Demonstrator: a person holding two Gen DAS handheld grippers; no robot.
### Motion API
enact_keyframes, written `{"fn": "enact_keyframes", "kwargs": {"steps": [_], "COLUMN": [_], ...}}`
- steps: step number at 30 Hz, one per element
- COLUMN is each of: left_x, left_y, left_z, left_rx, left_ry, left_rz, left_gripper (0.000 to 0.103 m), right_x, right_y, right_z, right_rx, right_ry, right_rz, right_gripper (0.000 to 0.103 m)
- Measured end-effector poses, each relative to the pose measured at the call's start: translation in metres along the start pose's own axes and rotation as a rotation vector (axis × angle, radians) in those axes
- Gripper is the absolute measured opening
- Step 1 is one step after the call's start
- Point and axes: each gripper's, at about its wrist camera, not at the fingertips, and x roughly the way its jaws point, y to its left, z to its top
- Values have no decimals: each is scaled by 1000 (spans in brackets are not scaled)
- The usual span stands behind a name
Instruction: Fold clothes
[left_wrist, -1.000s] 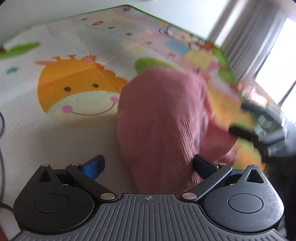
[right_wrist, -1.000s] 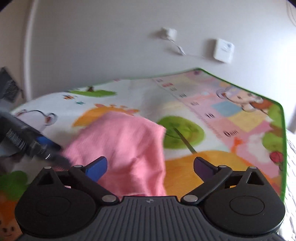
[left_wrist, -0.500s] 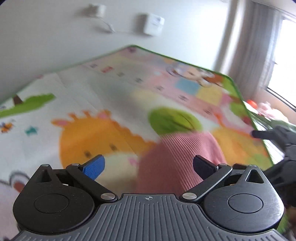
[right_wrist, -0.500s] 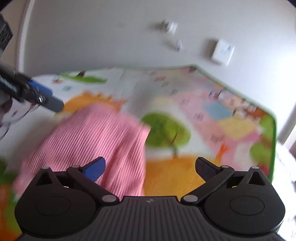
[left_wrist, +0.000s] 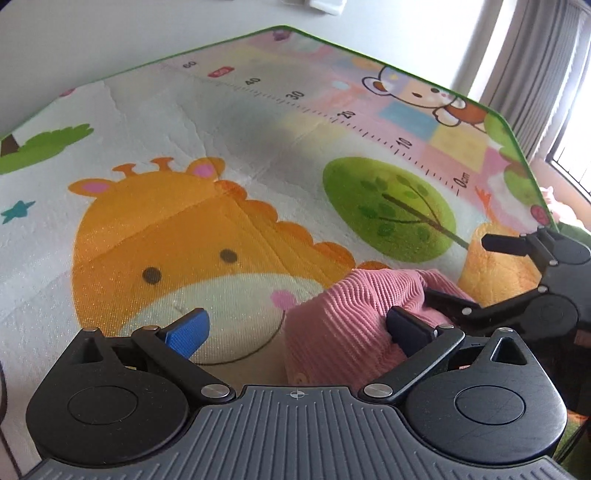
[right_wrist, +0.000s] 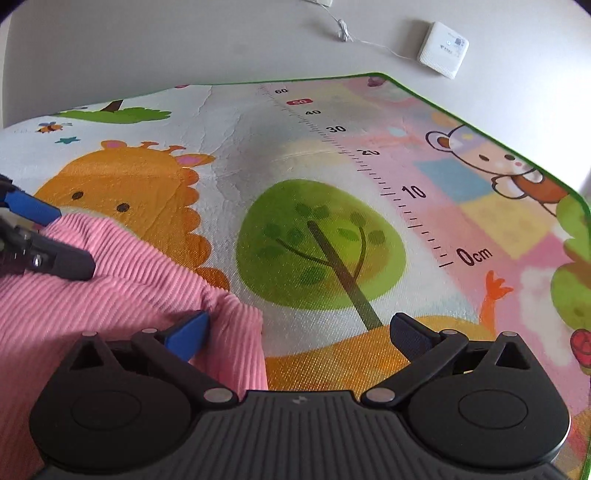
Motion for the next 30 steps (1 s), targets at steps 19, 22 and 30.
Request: {"fn": "enact_keyframes", "kwargs": {"steps": [19,22,30], "left_x": [-17,-19,-19], "left_y": [-23,-23,-21], "left_z": [-14,-14,-13], "left_rx": [93,90,64], "left_ry": [-22,-22,-20], "left_rz": [13,16,10], "left_gripper": [103,103,103], "right_x": [-40,-76,-127], "right_y": [3,-6,12], "right_z": [-16,-28,-75], "right_rx": [-30,-49,-234], "right_ry": [-80,-129,-83], "right_rz": [-85,-66,-17], "right_gripper": [103,103,103]}}
